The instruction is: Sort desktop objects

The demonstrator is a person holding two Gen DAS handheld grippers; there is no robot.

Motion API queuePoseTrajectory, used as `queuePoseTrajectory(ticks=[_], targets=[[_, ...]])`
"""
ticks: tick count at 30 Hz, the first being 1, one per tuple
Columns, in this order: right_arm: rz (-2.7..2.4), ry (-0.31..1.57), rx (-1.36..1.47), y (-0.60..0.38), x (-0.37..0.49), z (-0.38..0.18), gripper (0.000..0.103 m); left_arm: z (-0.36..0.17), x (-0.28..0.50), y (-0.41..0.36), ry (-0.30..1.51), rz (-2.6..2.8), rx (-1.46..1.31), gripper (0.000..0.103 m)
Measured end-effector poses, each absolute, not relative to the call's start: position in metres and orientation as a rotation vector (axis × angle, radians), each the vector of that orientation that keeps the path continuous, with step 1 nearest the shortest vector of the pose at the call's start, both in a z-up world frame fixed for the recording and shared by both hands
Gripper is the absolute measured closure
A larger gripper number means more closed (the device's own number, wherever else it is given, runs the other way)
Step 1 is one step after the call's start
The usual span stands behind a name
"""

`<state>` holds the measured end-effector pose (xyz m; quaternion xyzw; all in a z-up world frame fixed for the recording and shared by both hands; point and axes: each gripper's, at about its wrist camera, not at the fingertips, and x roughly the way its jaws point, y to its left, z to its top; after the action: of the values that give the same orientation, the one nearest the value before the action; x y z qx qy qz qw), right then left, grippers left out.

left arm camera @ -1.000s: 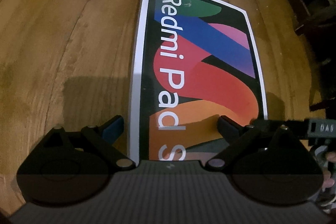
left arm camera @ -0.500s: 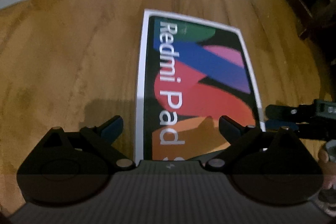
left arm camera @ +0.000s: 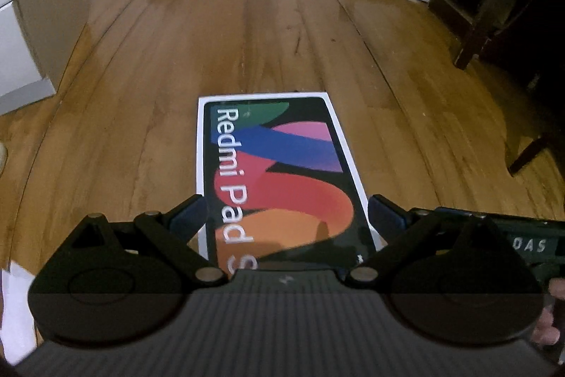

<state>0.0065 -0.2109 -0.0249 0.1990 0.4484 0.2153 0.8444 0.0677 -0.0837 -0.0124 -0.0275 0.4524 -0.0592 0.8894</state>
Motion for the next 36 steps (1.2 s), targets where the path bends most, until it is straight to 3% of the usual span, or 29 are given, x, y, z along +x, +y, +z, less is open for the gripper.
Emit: queuePoseTrajectory(ticks=[15, 36], targets=[[0.393, 1.059, 0.276, -0.182, 0.01, -0.044, 0.027, -0.03, 0.057, -0.091, 0.981, -0.049, -0.019, 0.002], [0.375, 1.121, 0.278, -0.182, 0.014, -0.053, 0.027, -0.041, 0.059, -0.091, 1.018, -0.009, 0.004, 0.0]])
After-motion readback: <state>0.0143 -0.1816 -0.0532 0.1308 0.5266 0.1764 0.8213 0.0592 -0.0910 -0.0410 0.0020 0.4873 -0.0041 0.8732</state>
